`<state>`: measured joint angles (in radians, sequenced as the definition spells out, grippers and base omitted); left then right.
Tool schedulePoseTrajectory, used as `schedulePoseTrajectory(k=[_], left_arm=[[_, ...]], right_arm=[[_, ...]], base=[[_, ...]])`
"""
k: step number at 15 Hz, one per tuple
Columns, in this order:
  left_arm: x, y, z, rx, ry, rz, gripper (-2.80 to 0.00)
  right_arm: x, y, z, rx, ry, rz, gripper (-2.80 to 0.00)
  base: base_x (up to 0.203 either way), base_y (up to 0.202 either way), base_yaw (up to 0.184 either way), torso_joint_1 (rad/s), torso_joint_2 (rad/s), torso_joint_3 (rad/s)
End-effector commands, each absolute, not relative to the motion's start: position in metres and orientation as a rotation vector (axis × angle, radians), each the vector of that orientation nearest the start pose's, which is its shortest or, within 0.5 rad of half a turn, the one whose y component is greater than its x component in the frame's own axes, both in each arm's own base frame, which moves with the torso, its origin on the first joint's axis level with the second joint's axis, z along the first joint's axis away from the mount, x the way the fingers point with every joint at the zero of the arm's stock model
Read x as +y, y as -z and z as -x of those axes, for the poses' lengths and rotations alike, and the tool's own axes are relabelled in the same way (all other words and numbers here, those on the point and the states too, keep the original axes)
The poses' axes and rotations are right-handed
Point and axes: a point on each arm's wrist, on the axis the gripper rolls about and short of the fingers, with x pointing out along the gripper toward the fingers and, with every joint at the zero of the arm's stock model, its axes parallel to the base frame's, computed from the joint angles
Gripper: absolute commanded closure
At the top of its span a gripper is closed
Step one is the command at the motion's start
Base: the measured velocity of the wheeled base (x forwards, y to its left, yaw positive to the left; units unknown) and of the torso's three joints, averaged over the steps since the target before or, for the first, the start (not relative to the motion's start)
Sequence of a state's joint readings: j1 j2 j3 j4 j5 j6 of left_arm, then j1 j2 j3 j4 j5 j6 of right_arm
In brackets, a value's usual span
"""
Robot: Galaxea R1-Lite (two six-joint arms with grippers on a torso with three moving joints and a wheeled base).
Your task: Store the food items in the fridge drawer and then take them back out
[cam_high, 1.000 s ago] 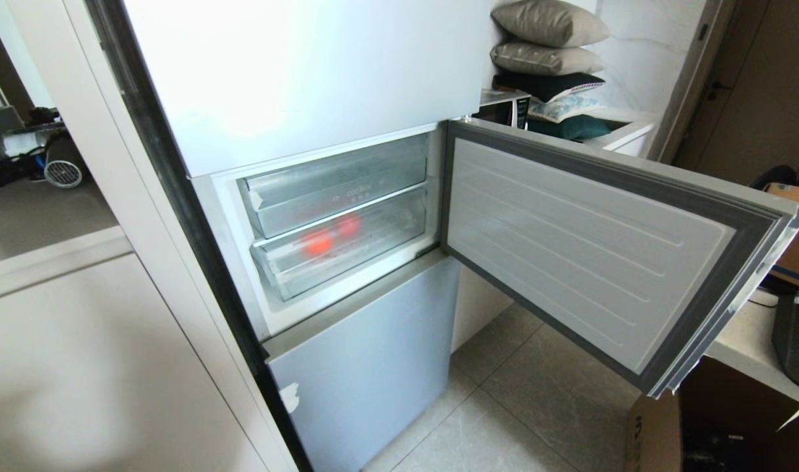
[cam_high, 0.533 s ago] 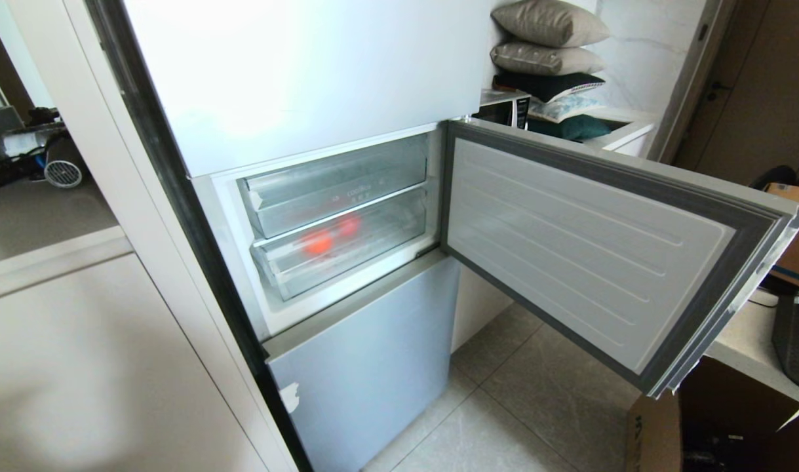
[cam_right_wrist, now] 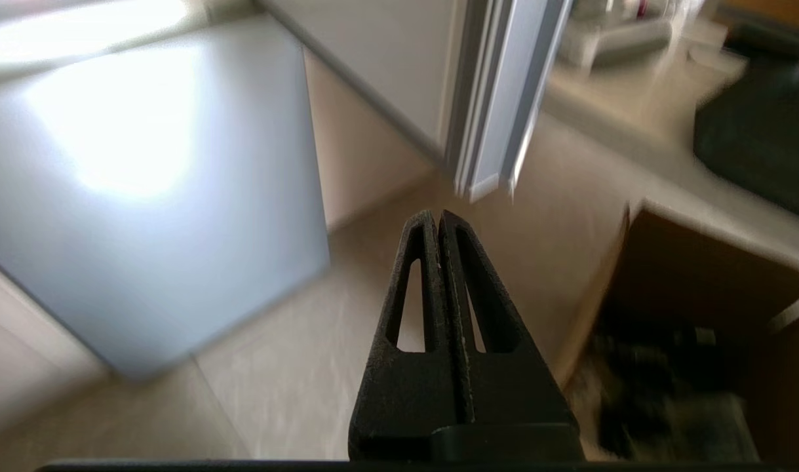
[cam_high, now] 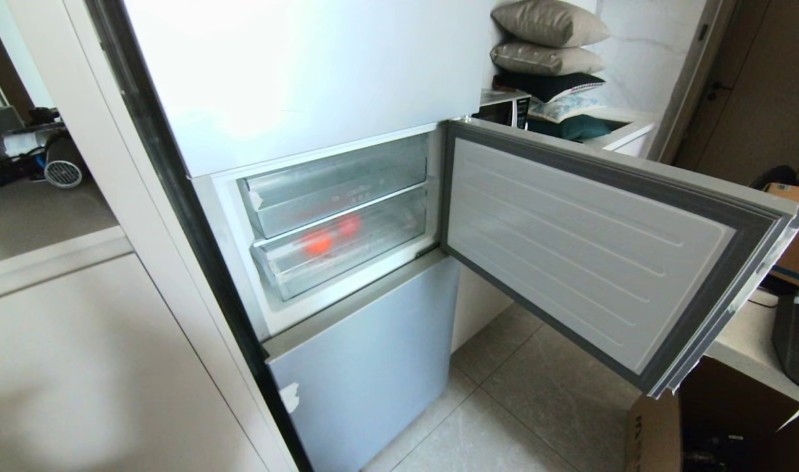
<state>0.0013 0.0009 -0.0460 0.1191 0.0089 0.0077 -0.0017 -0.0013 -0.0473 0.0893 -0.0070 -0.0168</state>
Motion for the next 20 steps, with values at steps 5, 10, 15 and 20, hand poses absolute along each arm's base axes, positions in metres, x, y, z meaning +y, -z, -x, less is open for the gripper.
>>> schedulePoseTrajectory(k=[5,10,15,20], left_arm=[[0.0002,-0.0759,0.0266,0.075,-0.010,-0.008,0.00],[0.0002,-0.0759,0.0266,0.075,-0.010,-0.008,0.00],[0.0002,-0.0759,0.0266,0.075,-0.010,-0.008,0.00],[0.0002,-0.0759,0.0266,0.075,-0.010,-0.008,0.00]], right_arm=[[0.0006,-0.0794,0.0229,-0.039,-0.025,0.016,0.00],[0.0003,-0.0755,0.0228,0.000,-0.011,0.021,0.00],[0.0003,-0.0755,0.0228,0.000,-0.011,0.020,0.00],[0.0003,-0.0755,0.0228,0.000,-0.009,0.020,0.00]], base=[[0.000,0.000,0.000,0.000,0.00,0.000],[0.001,-0.003,0.015,0.000,0.00,0.000],[0.002,-0.008,0.163,0.002,0.01,0.002],[0.001,-0.007,0.175,0.002,0.00,0.003]])
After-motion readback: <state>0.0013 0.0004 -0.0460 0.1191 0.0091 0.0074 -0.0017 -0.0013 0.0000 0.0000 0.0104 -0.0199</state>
